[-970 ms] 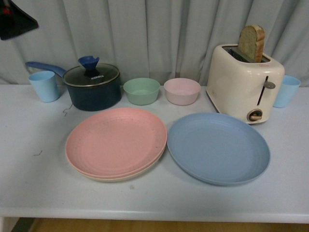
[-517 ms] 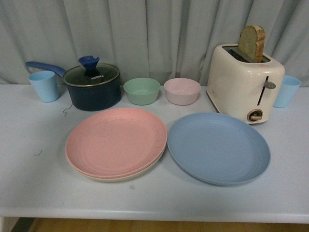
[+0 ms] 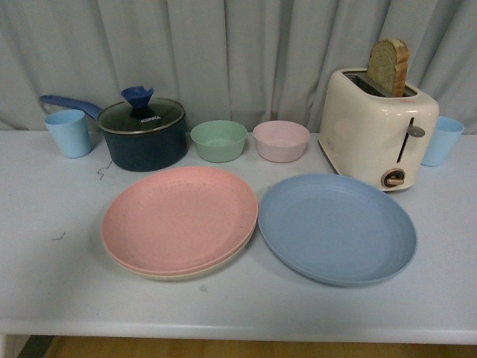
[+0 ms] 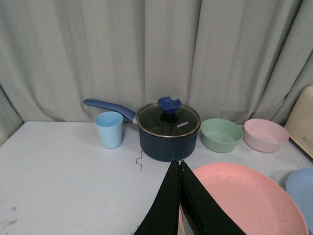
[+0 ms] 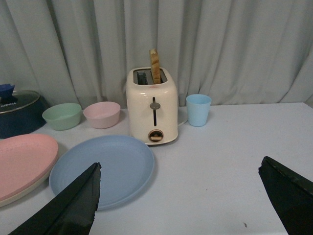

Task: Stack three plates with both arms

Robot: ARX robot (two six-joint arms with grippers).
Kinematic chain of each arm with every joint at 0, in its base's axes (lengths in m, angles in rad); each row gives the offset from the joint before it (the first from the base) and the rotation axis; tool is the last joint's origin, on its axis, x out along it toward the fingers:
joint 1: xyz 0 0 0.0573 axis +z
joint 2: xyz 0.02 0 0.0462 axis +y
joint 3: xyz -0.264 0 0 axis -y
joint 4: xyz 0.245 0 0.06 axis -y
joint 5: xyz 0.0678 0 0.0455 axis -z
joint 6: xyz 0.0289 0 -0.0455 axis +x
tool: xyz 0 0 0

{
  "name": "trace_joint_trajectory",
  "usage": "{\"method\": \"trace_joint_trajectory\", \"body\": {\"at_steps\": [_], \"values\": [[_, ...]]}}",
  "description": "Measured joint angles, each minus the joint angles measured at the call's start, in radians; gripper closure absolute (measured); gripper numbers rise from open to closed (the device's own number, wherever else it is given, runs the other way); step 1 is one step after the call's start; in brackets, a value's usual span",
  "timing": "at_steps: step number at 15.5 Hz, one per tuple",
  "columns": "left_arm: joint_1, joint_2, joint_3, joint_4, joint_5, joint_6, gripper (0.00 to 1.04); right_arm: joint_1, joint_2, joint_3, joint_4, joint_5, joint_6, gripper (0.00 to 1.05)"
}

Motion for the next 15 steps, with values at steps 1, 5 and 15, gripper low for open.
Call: {"method": "trace_joint_trajectory", "body": {"at_steps": [1,5,15], "values": [[-0.001,-0.143,-0.126,-0.008,0.0,0.005,1.03,0.0,0.0,0.0,0.0,0.0,0.0,0.06],[-0.001,-0.52,-0.292,-0.214,0.0,0.005,1.03,0.0,0.0,0.0,0.0,0.0,0.0,0.06],[-0.001,-0.669,-0.292,-0.351,0.0,0.005,1.03,0.0,0.0,0.0,0.0,0.0,0.0,0.06]]}}
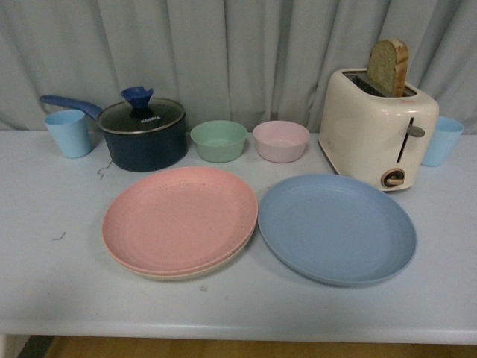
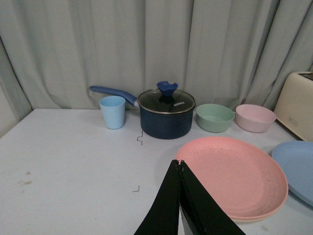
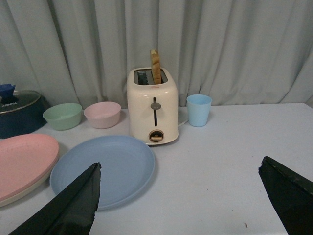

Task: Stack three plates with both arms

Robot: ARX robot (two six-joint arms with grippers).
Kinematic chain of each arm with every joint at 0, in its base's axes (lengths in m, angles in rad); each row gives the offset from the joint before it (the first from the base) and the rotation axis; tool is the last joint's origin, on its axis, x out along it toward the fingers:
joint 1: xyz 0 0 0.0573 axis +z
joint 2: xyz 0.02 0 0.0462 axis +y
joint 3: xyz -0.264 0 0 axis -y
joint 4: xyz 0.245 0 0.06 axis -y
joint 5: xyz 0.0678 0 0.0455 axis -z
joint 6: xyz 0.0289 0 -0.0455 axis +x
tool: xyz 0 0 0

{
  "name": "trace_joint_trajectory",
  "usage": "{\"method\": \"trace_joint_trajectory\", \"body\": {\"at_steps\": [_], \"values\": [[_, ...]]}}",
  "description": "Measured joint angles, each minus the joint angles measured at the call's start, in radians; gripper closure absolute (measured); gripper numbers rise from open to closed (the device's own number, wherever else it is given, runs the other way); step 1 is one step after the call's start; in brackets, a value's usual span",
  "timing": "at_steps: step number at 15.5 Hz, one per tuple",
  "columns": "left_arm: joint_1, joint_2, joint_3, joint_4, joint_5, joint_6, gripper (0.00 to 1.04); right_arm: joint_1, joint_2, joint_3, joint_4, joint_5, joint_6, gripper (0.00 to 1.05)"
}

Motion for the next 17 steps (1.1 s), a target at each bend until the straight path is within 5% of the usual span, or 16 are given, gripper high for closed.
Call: {"method": "trace_joint_trajectory", "body": {"at_steps": [9,11,17], "values": [[0.0,-0.123,0.0,-0.122,0.0,0.0,1.03,0.0,0.0,0.0,0.0,0.0,0.0,0.06],[0.0,-0.269,0.001,-0.312,0.002,0.0,1.03,0.0,0.0,0.0,0.0,0.0,0.0,0.06],[0.0,-0.293,0.001,-0.302,0.0,0.0,1.02,0.0,0.0,0.0,0.0,0.0,0.0,0.06]]}}
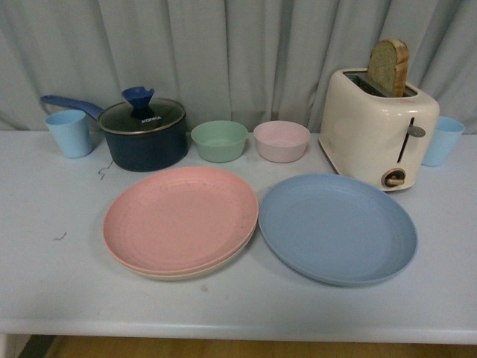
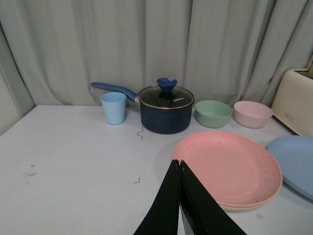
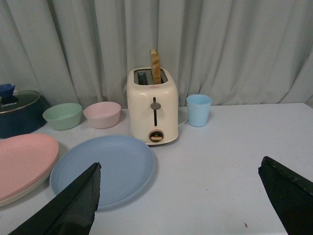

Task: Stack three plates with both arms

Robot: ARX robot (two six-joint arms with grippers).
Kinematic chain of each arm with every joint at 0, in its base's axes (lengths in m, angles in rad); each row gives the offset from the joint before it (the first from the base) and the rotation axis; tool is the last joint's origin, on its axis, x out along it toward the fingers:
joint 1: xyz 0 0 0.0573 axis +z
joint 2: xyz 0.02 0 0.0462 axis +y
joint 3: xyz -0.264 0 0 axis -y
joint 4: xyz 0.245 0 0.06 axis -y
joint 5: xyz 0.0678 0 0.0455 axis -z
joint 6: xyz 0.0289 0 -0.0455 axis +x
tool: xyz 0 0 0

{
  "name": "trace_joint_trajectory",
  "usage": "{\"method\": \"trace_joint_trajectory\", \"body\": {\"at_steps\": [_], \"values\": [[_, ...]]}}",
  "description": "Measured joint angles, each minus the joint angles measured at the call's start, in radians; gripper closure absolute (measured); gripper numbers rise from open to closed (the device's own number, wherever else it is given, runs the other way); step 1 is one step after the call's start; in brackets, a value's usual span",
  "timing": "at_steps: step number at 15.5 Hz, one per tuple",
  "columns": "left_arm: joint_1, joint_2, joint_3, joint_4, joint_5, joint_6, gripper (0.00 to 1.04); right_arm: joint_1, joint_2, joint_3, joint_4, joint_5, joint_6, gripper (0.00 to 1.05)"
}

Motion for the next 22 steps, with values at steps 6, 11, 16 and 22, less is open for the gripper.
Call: {"method": "trace_joint_trajectory", "body": {"at_steps": [6,11,16,22], "values": [[0.0,0.0,0.0,-0.001,-0.001,0.001,0.3,-0.219,0.644,0.056,0.606,-1.041,-0.067,0.06],[0.0,0.0,0.0,0.0,0.0,0.002,0.07,-0.174,1.582,0.484,1.054,-0.525,0.052,0.06],[0.0,0.0,0.0,0.0,0.0,0.002,0.07,-0.018,2.053,0.893,0.625,-0.174,0.182,0.06],[0.0,0.0,0.0,0.0,0.0,0.002,0.07,0.058,2.17,1.061,0.338,0.023,0.244,0.06]]}}
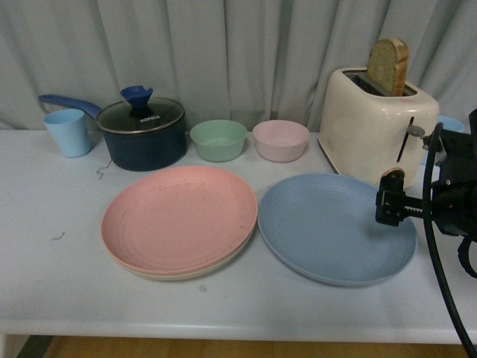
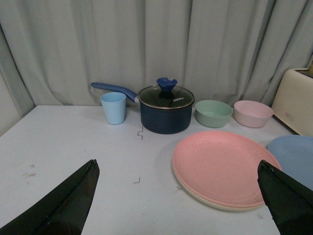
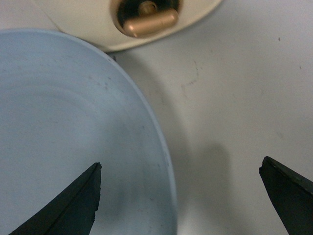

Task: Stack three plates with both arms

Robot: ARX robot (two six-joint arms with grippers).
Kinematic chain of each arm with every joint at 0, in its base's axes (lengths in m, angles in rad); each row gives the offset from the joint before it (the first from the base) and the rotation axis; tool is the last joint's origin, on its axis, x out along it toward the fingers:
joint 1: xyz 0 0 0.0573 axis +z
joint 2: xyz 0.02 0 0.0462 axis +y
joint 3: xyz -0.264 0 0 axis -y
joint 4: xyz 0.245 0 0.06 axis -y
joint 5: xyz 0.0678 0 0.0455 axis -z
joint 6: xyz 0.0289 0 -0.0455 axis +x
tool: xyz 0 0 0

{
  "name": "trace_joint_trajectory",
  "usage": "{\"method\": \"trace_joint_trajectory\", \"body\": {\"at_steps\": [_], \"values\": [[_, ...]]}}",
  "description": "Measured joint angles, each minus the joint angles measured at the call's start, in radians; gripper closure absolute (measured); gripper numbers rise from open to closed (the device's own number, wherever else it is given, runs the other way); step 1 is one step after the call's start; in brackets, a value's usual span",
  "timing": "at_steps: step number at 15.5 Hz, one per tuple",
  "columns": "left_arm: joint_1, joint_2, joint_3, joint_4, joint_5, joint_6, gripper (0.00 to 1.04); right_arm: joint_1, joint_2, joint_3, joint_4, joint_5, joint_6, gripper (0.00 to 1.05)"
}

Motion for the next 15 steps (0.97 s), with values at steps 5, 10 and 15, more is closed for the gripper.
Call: {"method": "trace_joint_trajectory", "body": {"at_steps": [5,10,15], "values": [[0.0,0.0,0.0,0.0,0.0,0.0,0.07,0.002,0.052,0.04,-0.048,0.01,0.023,0.21],[0.0,0.0,0.0,0.0,0.0,0.0,0.07,-0.003,0.051,0.034,-0.021,0.006,0.024,0.76],[0.0,0.0,0.0,0.0,0.0,0.0,0.07,-0.042,-0.028,-0.053,0.038,-0.086,0.027,1.02]]}}
